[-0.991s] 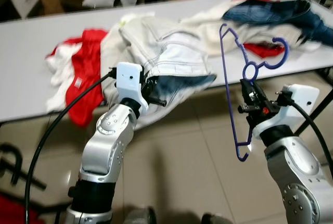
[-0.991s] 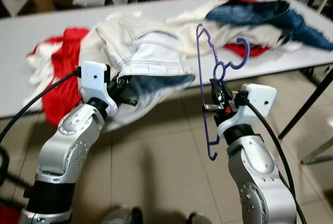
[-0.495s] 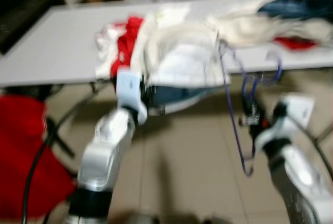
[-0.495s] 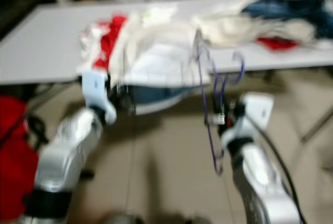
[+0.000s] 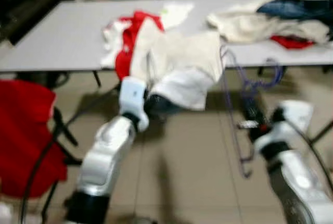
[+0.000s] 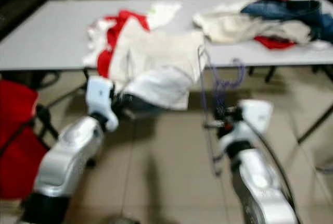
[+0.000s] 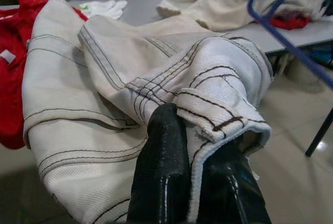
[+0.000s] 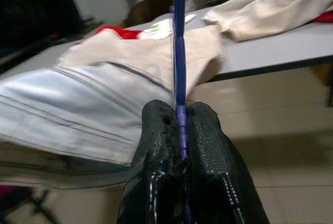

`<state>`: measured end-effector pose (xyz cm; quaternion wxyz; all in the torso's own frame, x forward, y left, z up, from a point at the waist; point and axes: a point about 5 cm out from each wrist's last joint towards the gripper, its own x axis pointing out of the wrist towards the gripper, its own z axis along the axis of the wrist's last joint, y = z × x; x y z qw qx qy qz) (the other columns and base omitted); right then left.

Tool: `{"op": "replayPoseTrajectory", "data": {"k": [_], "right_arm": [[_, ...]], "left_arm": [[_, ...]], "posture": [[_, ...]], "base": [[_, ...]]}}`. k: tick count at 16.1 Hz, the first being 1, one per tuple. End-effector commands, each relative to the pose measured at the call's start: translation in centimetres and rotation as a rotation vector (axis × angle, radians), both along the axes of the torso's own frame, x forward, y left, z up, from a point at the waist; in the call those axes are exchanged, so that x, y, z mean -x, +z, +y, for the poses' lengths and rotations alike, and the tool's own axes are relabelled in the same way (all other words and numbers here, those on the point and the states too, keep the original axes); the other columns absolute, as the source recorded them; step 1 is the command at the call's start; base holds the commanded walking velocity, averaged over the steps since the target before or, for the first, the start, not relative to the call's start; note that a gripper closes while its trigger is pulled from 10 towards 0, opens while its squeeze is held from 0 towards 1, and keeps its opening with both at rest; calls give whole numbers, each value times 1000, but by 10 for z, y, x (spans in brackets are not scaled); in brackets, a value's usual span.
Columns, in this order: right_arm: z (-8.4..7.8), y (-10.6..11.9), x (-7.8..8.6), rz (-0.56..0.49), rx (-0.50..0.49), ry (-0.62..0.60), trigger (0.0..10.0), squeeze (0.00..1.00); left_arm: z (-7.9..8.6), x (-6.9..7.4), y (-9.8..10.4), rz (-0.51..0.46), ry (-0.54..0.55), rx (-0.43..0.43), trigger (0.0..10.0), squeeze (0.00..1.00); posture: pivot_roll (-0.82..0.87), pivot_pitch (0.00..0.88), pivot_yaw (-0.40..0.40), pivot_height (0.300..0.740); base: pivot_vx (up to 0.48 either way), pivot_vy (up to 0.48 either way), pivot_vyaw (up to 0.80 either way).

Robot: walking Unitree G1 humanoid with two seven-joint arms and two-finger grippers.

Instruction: Hang hanger

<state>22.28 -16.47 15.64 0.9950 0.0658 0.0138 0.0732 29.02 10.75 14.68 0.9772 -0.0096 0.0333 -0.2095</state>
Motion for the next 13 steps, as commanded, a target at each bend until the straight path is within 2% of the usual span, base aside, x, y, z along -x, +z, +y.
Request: {"op": "replayPoseTrajectory", "data": {"k": [1,5,8,9,10,11,13], "right_arm": [[-6,2,1,-14,16,-21,10000,0],[-6,0,2,-13,23,-20,10000,0],[-2,-4,4,3,85,29,10000,0],[-3,-5,4,14,90,31,10000,0],[-3,-6,3,23,100,32,10000,0],[-5,-6,2,31,97,42,10000,0],[-7,-9,3,52,115,67,10000,0]], "left_arm": [[-3,0,3,-16,-12,11,10000,0],[-3,1,1,-14,-21,8,10000,0],[-3,0,2,-25,-10,4,10000,0],[-3,-1,1,-9,1,13,10000,0],[-2,-3,0,22,17,14,10000,0],[-2,-7,-2,20,14,-30,10000,0],[-2,-8,-2,29,18,-31,10000,0]], "posture": [[-1,45,94,740],[-5,36,101,740],[-10,33,102,740],[-11,31,102,740],[-11,31,102,740],[-13,31,95,740],[-14,29,94,740]], "base": [[0,-409,0],[0,-407,0],[0,-387,0],[0,0,0],[0,480,0],[0,480,0],[0,480,0]]}}
